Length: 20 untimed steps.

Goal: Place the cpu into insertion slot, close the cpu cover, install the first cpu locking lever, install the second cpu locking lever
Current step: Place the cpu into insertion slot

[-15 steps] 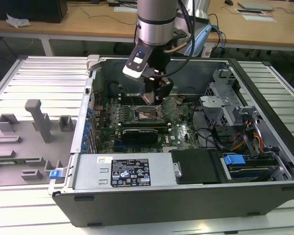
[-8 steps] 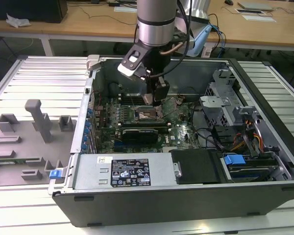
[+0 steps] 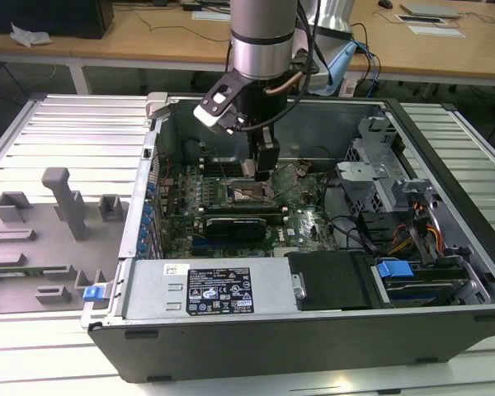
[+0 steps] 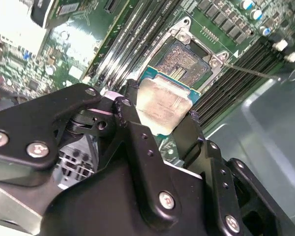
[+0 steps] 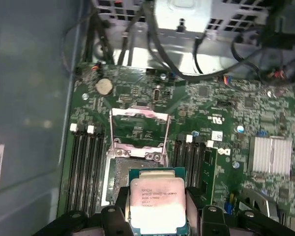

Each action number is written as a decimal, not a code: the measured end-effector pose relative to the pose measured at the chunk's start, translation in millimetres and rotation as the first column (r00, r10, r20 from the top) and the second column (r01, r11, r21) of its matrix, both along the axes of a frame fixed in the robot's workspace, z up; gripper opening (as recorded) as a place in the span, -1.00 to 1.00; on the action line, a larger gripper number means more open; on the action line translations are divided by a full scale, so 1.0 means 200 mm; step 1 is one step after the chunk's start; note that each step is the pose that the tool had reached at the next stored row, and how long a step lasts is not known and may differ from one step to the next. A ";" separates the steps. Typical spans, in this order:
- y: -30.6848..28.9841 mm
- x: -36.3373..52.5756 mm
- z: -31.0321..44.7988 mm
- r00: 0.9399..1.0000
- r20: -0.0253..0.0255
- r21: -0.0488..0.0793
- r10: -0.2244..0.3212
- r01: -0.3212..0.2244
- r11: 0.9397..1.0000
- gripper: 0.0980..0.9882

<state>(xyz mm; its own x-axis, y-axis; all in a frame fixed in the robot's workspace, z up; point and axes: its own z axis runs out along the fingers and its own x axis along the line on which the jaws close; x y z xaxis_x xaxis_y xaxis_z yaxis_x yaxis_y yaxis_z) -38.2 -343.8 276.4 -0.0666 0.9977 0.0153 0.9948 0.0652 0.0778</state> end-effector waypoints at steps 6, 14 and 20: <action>0.002 0.000 -0.040 0.997 0.000 0.000 -0.071 0.071 0.997 0.00; 0.018 -0.004 -0.109 0.996 0.000 0.000 -0.089 0.089 0.996 0.00; 0.030 -0.004 -0.156 0.995 0.000 0.000 -0.099 0.099 0.995 0.00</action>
<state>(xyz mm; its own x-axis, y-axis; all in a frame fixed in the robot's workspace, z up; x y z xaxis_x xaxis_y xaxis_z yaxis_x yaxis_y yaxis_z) -39.0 -337.9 245.1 0.0324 0.9994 0.0154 0.9964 -0.0335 0.0778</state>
